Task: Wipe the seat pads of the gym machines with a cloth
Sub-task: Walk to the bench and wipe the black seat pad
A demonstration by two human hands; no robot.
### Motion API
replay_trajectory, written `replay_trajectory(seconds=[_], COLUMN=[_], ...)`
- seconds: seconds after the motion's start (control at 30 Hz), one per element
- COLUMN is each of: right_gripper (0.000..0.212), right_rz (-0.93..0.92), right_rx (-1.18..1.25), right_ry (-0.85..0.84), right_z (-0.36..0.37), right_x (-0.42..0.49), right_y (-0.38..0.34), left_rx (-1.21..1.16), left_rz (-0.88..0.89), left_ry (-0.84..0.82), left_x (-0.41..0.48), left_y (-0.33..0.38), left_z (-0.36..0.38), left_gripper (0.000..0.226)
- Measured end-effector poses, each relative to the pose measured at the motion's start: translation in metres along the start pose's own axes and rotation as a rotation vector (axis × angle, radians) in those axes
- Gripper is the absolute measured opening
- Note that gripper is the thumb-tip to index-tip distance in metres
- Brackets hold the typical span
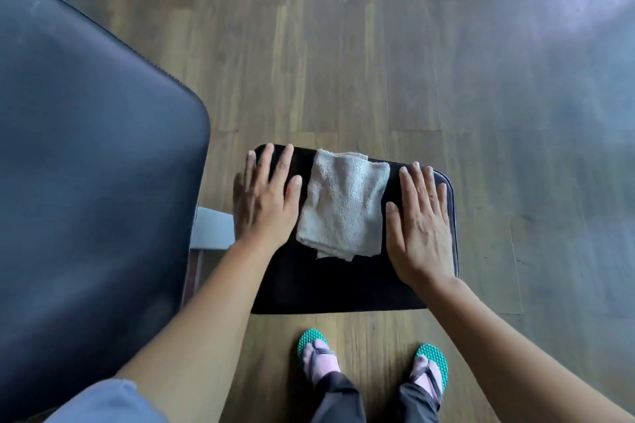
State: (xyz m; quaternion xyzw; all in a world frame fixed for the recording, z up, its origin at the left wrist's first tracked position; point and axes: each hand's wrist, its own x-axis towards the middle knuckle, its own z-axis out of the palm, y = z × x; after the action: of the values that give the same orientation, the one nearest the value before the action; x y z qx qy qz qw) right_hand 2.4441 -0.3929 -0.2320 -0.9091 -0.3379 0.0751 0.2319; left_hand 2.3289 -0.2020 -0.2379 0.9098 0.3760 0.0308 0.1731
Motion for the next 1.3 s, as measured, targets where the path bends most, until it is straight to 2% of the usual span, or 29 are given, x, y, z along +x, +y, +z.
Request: replay_trajectory(seconds=[0.13,0.23,0.5,0.63,0.73,0.9,1.0,1.2,1.3], right_gripper=[0.066,0.071,0.07,0.07,0.068,0.072,0.075,0.069,0.07], right_rz=[-0.085,-0.104,-0.14,0.001,0.096,-0.114,-0.156,0.243,0.218], right_rx=[-0.019,-0.097,-0.225,-0.278,-0.264,-0.268,-0.277,-0.224,-0.252], right_ry=[-0.034,-0.055,-0.07,-0.023,-0.004,-0.083,-0.072,0.08,0.07], right_z=[0.011,0.028,0.028,0.008,0.008,0.012,0.007,0.003,0.01], right_x=[0.018,0.026,0.036,0.054,0.052,0.005,0.001,0.036,0.018], right_y=[-0.053,-0.077,-0.051,-0.018,-0.025,-0.047,-0.03,-0.009,-0.028], left_rx=[0.051,0.055,0.061,0.132,0.134,0.148,0.145,0.181,0.189], left_rz=[0.09,0.084,0.093,0.058,0.029,0.022,0.026,0.009,0.01], left_ry=[-0.064,-0.061,-0.054,-0.068,-0.062,-0.012,0.001,0.001,-0.009], left_x=[0.004,0.003,0.001,0.0,-0.005,-0.007,-0.008,-0.006,-0.006], left_y=[-0.025,-0.027,-0.028,-0.017,-0.005,-0.008,-0.007,-0.002,-0.003], left_z=[0.006,0.01,0.009,0.007,0.012,0.018,0.018,0.02,0.02], left_gripper=[0.061,0.06,0.058,0.063,0.065,0.062,0.062,0.062,0.063])
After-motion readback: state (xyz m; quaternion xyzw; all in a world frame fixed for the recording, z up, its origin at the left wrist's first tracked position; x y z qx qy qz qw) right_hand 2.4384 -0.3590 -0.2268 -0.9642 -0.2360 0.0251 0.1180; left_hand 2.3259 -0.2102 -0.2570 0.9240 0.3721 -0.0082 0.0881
